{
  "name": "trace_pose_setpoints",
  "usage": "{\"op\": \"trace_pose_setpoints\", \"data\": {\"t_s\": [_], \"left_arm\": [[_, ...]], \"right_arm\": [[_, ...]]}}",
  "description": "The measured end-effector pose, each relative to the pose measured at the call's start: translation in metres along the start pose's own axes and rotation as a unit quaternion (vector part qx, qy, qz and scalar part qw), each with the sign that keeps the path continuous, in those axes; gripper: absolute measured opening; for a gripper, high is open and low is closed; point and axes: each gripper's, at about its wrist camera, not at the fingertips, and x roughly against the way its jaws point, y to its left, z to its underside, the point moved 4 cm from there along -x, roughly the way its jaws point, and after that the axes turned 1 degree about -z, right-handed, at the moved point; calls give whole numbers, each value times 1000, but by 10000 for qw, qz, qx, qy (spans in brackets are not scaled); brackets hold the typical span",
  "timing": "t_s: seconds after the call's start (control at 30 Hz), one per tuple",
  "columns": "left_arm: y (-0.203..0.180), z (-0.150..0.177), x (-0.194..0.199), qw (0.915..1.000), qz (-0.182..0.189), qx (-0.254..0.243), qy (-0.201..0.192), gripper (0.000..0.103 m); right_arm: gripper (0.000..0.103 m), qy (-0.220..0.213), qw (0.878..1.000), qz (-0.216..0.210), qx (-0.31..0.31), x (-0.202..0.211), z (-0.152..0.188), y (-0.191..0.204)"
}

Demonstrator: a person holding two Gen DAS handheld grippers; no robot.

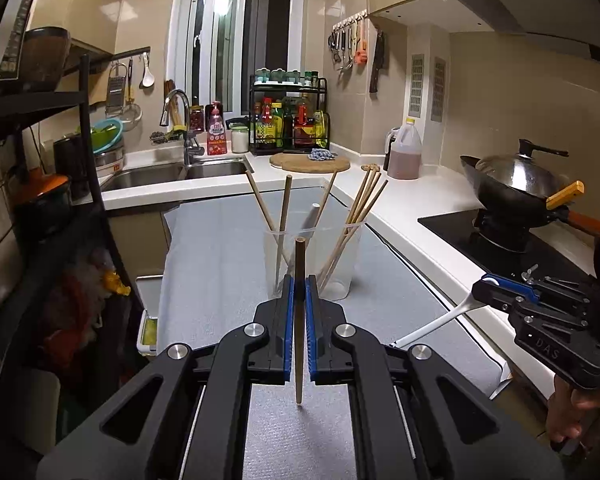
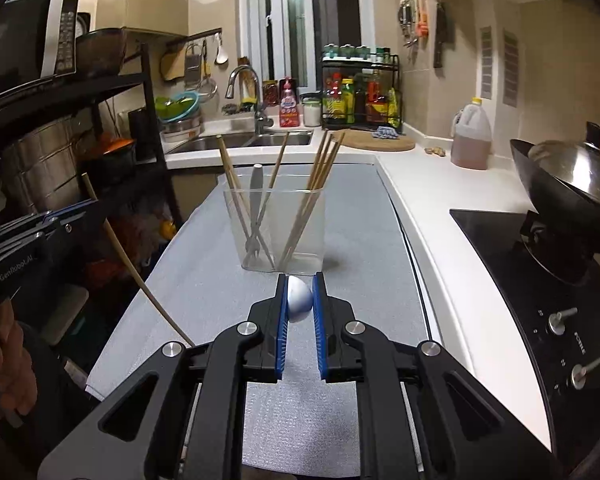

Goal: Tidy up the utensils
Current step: 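Lift the chopstick over the container with the left tool while the right tool carries the spoon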

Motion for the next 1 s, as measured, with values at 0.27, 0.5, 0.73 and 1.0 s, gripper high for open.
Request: {"op": "trace_pose_setpoints", "data": {"t_s": [0.27, 0.5, 0.73, 1.0], "left_arm": [[25, -39, -3, 10000, 14, 86, 3, 5], [49, -91, -17, 9998, 33, 192, -75, 5], [61, -143, -38, 9989, 78, 261, -378, 5], [60, -181, -60, 9968, 276, 342, -672, 5]], "right_arm": [[12, 58, 9997, -91, 209, -9, -36, -1], [12, -117, 9993, -70, 351, -16, -88, -5], [12, -424, 9976, 10, 547, -27, -153, -9], [12, -363, 9970, 29, 689, -64, -187, -8]]}}
